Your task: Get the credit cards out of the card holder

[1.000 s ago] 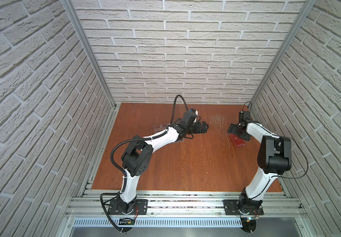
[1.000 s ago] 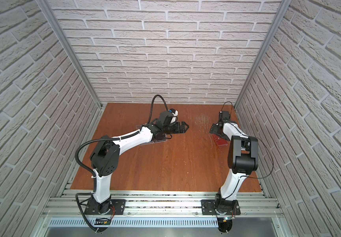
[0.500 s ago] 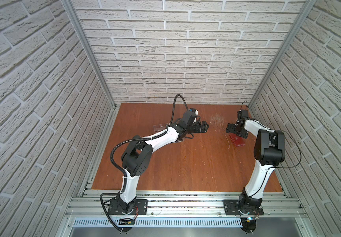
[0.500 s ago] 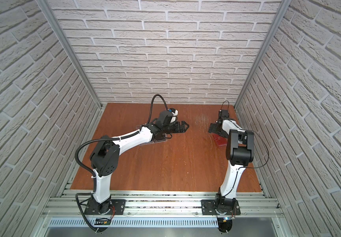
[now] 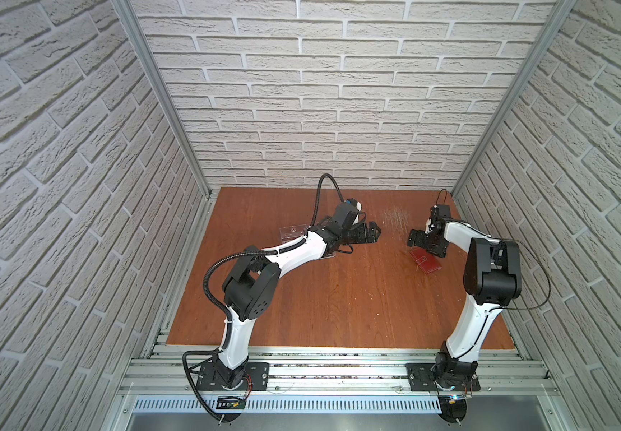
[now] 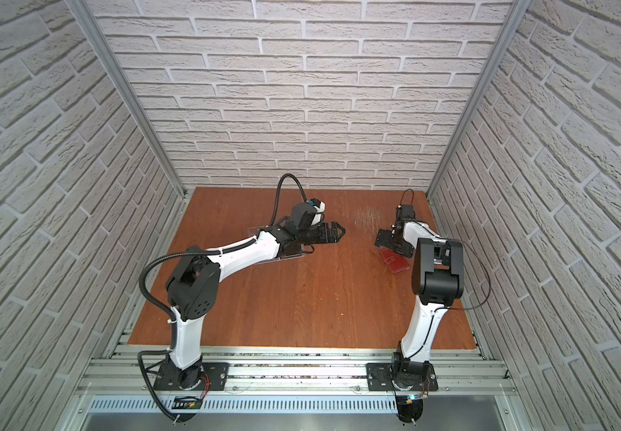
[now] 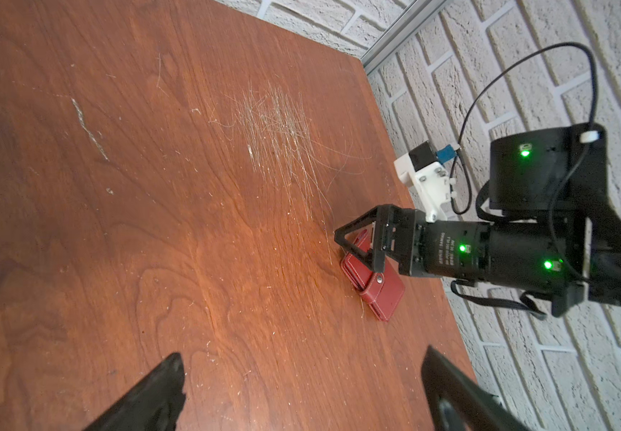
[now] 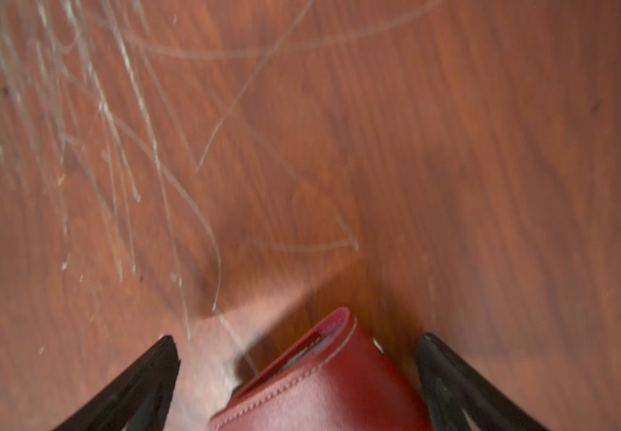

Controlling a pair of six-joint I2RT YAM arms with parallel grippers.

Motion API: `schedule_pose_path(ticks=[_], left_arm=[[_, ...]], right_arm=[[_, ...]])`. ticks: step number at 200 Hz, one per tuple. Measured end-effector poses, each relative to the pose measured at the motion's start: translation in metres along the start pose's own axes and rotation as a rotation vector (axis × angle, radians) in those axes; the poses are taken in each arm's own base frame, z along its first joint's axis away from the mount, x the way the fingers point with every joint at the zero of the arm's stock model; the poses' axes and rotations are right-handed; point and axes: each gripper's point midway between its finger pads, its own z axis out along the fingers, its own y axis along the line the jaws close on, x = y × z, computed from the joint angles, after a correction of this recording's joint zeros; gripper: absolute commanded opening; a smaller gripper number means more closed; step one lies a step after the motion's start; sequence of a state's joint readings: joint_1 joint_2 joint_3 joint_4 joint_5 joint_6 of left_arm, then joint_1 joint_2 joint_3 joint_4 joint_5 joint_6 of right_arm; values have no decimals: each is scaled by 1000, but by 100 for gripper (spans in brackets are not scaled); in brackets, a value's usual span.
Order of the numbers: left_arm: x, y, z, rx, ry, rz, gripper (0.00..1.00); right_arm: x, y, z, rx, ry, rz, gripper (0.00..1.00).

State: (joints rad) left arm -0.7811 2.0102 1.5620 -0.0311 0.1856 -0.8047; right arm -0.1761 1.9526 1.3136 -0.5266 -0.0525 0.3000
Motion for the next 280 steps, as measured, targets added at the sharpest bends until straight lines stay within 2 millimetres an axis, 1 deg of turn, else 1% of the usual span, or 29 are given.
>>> schedule_pose_path(ticks=[19, 46, 79, 98, 111, 126, 145, 156, 168, 177, 191, 205, 238, 280], left_arm=[[3, -4, 1, 5, 4, 4, 98], [12, -7, 2, 4, 19, 8, 98], [29, 0, 1, -20, 44, 4, 98], [37, 3, -3, -35, 52, -4, 98], [40, 2, -9, -43, 50, -9, 98], [43, -1, -19, -50, 42, -5, 98], [44, -12, -30, -47, 21, 11, 98], [43, -20, -35, -41, 9, 21, 98], [44, -29, -38, -31, -4, 31, 98], [45, -34, -38, -27, -10, 34, 98], [49, -38, -37, -26, -11, 30, 98], [52, -41, -37, -20, -7, 18, 98], [52, -44, -36, -14, -14, -3, 98], [60, -34, -33, -31, -4, -5, 98]], right_arm=[[18, 6, -8, -13, 26, 0, 100], [40, 26, -27, -47, 31, -26, 100], [63, 52, -51, -111, 17, -62, 100], [75, 61, -58, -145, 25, -75, 100], [81, 58, -64, -145, 21, -77, 100], [82, 48, -75, -137, 2, -60, 100], [75, 30, -91, -121, -43, -14, 100], [69, 20, -95, -109, -62, 13, 100], [66, 11, -93, -95, -61, 40, 100], [65, 4, -88, -82, -49, 61, 100], [67, -4, -77, -65, -17, 89, 100], [70, -8, -67, -57, 12, 109, 99], [74, -6, -49, -73, 57, 122, 97], [75, 1, -43, -98, 70, 117, 95]])
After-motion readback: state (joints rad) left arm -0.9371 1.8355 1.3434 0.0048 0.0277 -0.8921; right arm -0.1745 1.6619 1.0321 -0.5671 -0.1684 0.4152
